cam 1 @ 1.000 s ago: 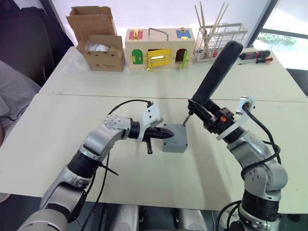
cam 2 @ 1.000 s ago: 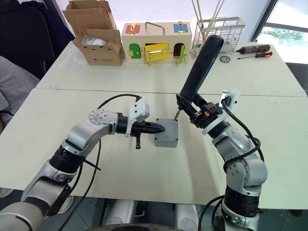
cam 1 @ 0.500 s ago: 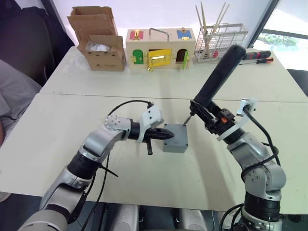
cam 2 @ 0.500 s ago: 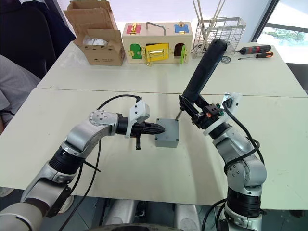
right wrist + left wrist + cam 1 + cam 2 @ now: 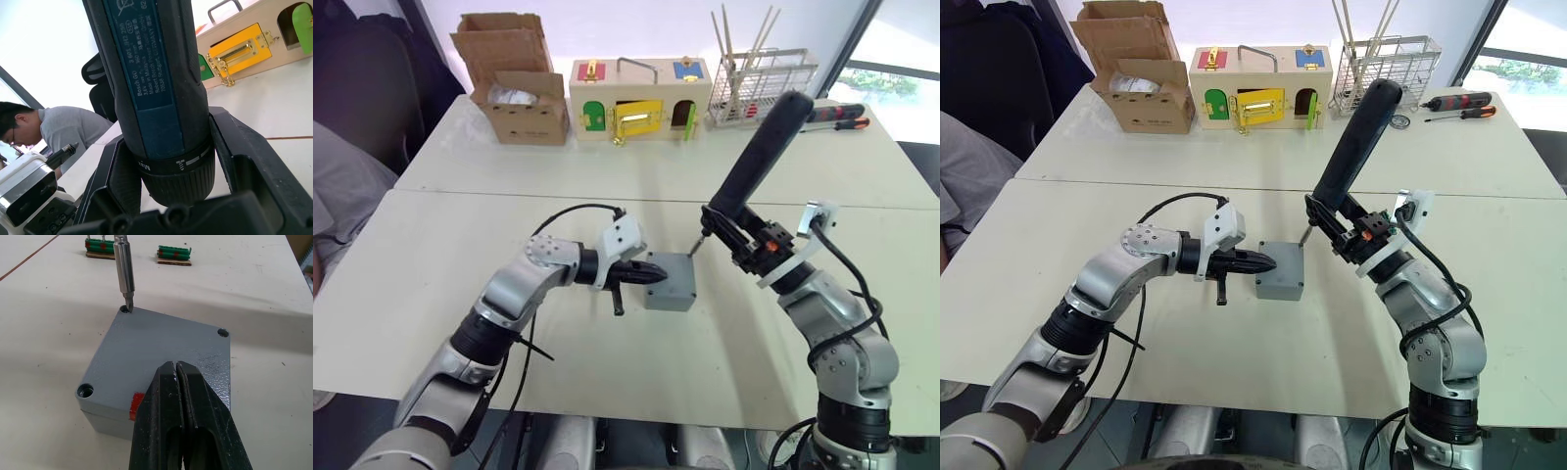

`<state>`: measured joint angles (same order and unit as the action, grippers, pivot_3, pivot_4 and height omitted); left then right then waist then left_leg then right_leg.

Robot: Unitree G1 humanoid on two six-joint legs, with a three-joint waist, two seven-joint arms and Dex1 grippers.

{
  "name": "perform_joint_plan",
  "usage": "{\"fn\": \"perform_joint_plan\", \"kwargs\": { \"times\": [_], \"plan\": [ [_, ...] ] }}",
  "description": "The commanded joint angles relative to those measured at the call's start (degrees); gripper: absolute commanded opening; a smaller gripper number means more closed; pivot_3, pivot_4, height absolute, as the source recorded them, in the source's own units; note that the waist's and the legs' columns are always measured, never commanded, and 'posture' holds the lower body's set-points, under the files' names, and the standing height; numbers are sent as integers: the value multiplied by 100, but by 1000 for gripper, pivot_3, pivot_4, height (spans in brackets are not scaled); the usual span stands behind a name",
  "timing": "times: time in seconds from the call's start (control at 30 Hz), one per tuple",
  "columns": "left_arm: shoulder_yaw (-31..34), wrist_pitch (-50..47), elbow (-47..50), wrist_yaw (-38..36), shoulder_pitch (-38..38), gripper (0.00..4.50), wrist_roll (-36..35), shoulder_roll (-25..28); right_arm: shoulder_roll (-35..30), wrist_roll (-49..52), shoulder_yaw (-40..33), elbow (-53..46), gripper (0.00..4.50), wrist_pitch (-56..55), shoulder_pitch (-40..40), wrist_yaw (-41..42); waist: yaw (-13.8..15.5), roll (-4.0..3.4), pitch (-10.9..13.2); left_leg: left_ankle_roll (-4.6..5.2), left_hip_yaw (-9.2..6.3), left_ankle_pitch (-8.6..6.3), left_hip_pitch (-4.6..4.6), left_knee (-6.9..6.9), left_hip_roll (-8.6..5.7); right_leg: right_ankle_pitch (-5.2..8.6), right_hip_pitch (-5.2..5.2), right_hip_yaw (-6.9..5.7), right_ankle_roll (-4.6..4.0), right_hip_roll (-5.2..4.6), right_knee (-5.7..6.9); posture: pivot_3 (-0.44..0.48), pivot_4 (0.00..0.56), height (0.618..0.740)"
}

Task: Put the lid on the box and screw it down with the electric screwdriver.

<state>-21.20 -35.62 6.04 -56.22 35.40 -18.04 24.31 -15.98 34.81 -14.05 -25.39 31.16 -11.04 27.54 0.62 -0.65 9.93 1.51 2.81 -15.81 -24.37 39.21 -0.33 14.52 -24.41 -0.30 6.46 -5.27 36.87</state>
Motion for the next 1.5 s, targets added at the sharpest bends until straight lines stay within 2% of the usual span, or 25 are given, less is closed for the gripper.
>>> {"fn": "perform_joint_plan", "kwargs": {
  "times": [0.03, 0.23, 0.43, 0.53, 0.7, 0.87, 0.97, 1.5],
  "plan": [
    [-20, -14, 106, -18, -81, 0, 33, 15, -92, -102, 52, 52, 1827, -196, 14, -47, 1, 2, -1, 0, 0, 0, 0, 0, 0, 0, 0, 0, 0, 0, 0, 0, 150, 731],
    [-23, -25, 123, -7, -99, 0, 34, 3, -136, -227, 202, 169, 1827, -379, -27, -83, 1, 3, -2, 0, 0, 0, 1, 0, 0, 0, 1, 0, 0, 0, 0, 0, 150, 731],
    [-31, -33, 124, -7, -114, 0, 43, 10, -730, -436, 965, -272, 1827, -273, 165, 409, -1, 8, -5, 0, 0, 0, 7, 0, 1, 0, 6, 0, 0, 0, 0, 0, 150, 731],
    [-60, -15, 106, -9, -165, 0, 69, 21, -975, -721, 1360, -354, 1827, -359, 226, 529, -6, 31, -20, 1, 0, 0, 8, 0, 3, 0, 6, 0, -1, 2, 0, 0, 150, 731],
    [-89, -8, 107, 1, -229, 0, 99, 16, -906, -912, 1561, -167, 1827, -569, 246, 528, -9, 82, -52, 2, -1, -2, 24, -4, 12, 3, 20, 0, -4, 11, -5, 0, 150, 731],
    [-70, -26, 139, 12, -261, 0, 107, 15, -882, -1008, 1593, -10, 1827, -706, 349, 557, -11, 94, -60, 7, -2, -5, 49, -10, 17, 4, 50, 0, -7, 15, -23, 0, 150, 731],
    [-61, -33, 176, 28, -300, 0, 114, 25, -872, -1041, 1574, 104, 1827, -796, 426, 572, -10, 95, -63, 23, -7, -16, 102, -26, 21, 5, 115, -4, -9, 20, -58, 0, 150, 731],
    [-95, -45, 213, 110, -465, 0, 160, 42, -696, -1099, 1432, 570, 1827, -1142, 591, 568, -11, 116, -111, 23, -9, -19, 104, -26, 22, 15, 123, -3, -29, 4, -66, 0, 150, 731]
  ]
}}
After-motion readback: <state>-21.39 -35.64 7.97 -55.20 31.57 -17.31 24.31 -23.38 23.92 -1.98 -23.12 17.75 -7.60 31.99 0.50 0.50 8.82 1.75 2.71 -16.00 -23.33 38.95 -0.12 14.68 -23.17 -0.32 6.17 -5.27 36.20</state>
